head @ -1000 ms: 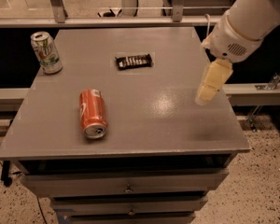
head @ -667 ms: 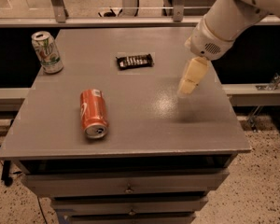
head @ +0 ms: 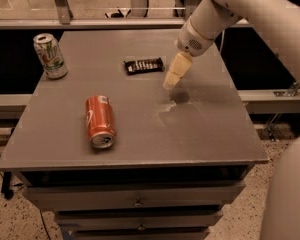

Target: Pick rxbar chocolate

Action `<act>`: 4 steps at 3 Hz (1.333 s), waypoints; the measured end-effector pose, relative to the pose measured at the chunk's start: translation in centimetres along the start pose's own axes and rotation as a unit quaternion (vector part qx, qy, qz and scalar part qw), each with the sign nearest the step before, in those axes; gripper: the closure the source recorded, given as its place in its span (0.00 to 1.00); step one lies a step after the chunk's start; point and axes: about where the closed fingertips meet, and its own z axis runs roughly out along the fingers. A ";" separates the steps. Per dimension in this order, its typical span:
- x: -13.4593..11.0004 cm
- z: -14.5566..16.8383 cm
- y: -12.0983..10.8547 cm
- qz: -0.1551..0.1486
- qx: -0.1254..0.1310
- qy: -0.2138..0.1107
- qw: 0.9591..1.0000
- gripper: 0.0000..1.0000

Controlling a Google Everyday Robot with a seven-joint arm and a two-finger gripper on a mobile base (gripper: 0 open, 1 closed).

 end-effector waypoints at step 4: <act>-3.4 6.4 -5.8 0.062 -0.005 -0.069 0.996 0.17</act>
Offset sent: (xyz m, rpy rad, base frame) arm 0.0934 0.0228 -0.0184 0.1976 0.0315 -0.1419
